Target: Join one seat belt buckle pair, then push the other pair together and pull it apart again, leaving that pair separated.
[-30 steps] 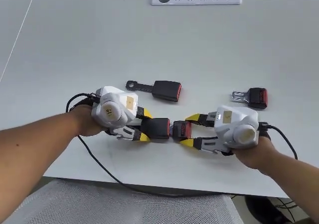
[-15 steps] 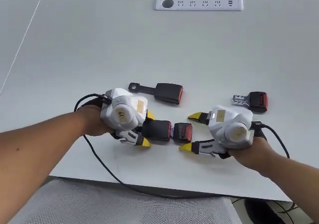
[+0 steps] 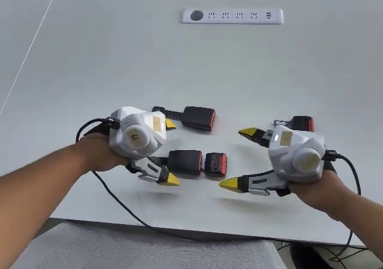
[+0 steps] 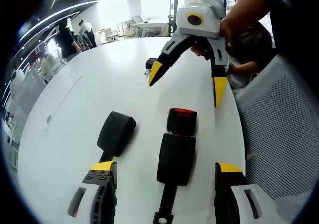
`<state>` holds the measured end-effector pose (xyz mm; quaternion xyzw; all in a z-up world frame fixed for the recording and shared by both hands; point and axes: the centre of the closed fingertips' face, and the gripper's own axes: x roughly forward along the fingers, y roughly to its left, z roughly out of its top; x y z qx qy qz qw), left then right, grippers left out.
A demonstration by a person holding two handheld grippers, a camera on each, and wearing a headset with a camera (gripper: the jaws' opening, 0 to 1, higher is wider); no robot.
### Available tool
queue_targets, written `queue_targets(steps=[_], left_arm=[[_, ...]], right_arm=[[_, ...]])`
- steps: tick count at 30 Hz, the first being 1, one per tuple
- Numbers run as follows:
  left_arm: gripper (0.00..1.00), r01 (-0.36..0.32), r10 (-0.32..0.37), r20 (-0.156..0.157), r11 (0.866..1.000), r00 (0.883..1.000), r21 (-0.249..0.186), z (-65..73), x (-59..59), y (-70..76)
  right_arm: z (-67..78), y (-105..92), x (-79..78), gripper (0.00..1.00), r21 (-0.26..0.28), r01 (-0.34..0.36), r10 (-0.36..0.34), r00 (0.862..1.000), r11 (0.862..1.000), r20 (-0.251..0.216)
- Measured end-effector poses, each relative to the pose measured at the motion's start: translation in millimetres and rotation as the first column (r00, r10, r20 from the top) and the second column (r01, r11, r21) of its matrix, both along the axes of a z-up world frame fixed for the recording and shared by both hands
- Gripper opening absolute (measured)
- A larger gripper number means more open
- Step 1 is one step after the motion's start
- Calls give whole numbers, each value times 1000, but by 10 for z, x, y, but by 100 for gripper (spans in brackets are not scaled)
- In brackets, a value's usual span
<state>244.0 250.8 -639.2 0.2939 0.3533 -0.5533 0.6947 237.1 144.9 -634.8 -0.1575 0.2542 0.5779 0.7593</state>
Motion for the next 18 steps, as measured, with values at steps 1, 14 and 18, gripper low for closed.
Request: queue_targets(steps=[1, 14, 18], left_arm=[[84, -3, 4, 4, 1000, 1000, -4, 33, 27, 13], [81, -33, 33, 54, 999, 998, -17, 162, 387, 92], [80, -30, 31, 67, 999, 997, -20, 202, 498, 88]], right_arm=[[20, -65, 26, 77, -1, 10, -10, 1000, 1000, 1], [193, -761, 446, 80, -55, 119, -116, 992, 991, 55], [244, -920, 543, 78, -79, 114, -108, 992, 990, 67]])
